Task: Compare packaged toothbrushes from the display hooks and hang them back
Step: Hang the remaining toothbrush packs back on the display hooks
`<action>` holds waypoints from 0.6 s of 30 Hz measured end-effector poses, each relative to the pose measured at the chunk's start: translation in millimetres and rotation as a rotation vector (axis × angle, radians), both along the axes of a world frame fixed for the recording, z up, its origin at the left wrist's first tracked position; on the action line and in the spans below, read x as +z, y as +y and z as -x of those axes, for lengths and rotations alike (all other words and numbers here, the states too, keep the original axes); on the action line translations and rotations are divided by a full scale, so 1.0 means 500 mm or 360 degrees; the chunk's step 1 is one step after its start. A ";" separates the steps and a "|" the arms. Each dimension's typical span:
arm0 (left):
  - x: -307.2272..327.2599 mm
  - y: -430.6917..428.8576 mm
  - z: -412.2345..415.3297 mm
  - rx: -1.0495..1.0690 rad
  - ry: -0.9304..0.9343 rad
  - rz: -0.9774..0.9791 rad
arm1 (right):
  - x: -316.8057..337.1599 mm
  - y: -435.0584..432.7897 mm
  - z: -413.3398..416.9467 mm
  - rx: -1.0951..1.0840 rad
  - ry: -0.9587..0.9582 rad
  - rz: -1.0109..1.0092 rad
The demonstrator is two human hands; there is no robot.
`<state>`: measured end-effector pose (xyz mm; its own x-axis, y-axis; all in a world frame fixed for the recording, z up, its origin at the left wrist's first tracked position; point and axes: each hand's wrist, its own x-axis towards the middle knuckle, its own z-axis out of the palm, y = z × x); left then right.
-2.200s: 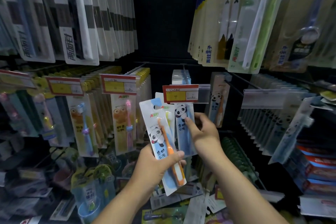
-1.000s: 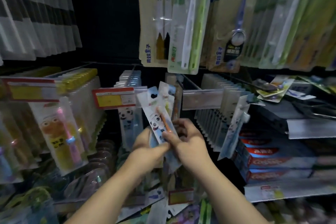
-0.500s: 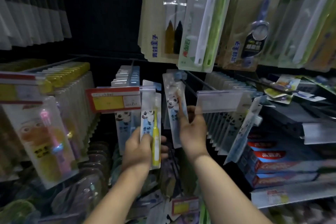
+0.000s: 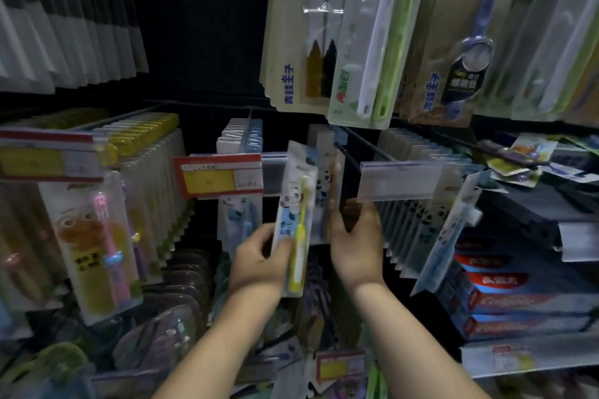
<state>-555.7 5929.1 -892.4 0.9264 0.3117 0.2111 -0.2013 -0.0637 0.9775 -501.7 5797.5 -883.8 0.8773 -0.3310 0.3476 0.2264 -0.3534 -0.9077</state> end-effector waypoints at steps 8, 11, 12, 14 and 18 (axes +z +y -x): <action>-0.012 -0.063 -0.068 -0.0138 -0.0236 0.0136 | -0.026 -0.019 0.025 0.0282 -0.0184 0.0031; -0.022 -0.076 -0.089 -0.0129 -0.0193 0.0164 | -0.022 -0.030 0.021 0.0340 -0.0170 -0.0016; -0.025 -0.076 -0.095 -0.0138 -0.0181 0.0175 | -0.021 -0.034 0.020 0.0371 -0.0155 -0.0032; -0.026 -0.075 -0.109 -0.0195 -0.0158 0.0183 | -0.024 -0.044 0.016 0.0411 -0.0129 -0.0030; -0.029 -0.077 -0.132 -0.0233 -0.0068 0.0129 | -0.039 -0.070 0.016 0.0395 -0.0106 0.0004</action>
<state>-489.5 5890.6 -907.1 0.9539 0.1917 0.2310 -0.2443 0.0483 0.9685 -509.8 5762.3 -903.4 0.9066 -0.1075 0.4080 0.3658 -0.2816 -0.8871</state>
